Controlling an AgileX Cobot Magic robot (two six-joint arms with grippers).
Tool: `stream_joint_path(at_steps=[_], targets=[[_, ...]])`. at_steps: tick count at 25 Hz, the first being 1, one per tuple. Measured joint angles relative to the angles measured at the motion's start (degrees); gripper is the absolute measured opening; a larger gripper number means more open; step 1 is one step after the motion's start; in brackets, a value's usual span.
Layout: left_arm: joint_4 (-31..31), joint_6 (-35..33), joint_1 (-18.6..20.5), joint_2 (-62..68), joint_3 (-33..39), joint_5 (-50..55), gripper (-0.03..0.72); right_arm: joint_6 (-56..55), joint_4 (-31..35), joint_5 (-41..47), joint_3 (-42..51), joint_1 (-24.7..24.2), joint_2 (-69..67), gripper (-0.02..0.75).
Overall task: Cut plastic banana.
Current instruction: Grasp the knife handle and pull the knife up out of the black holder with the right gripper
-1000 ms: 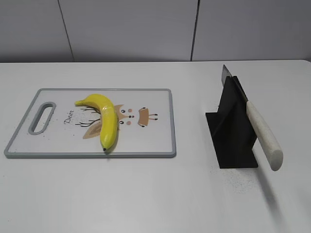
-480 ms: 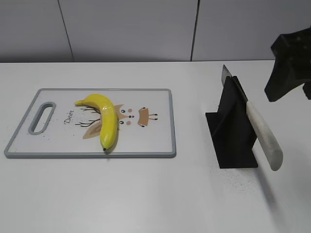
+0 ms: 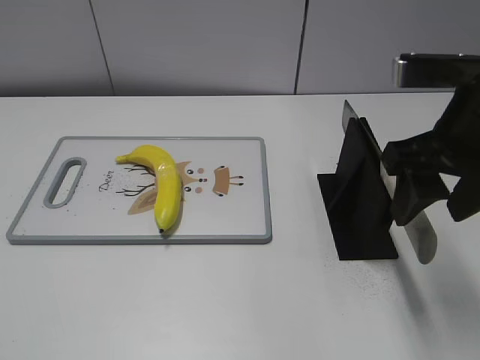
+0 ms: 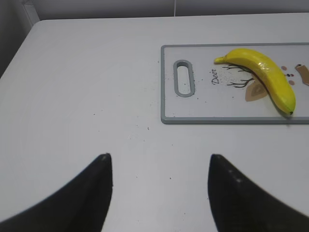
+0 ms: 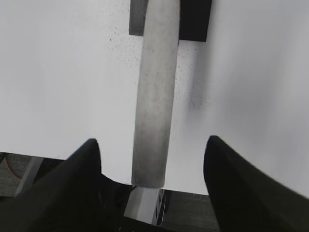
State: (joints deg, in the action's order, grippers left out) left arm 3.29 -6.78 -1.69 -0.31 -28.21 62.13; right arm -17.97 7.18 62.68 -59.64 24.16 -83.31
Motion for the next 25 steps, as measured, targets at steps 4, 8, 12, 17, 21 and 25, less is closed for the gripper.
stream_joint_path(at_steps=[4,8,12,17,21,25], targets=[[0.0,0.0,0.0,0.0,0.0,0.0,0.589,-0.19,-0.07,-2.47,1.28,0.0,-0.51,0.499],[0.0,0.0,0.0,0.0,0.0,0.0,0.589,-0.22,-0.14,-2.9,1.28,0.0,-2.45,0.499],[0.0,0.0,0.0,0.0,0.0,0.0,0.589,-0.24,-0.6,-3.07,1.28,0.0,-5.42,0.494],[0.0,0.0,0.0,0.0,0.0,0.0,0.589,-0.29,-0.77,-4.66,1.28,0.0,-6.39,0.428],[0.0,0.0,0.0,0.0,0.0,0.0,0.589,-0.29,-1.0,-5.01,1.28,0.0,-6.96,0.398],[0.0,0.0,0.0,0.0,0.0,0.0,0.589,-0.29,-0.99,-5.01,1.28,0.0,-8.99,0.392]])
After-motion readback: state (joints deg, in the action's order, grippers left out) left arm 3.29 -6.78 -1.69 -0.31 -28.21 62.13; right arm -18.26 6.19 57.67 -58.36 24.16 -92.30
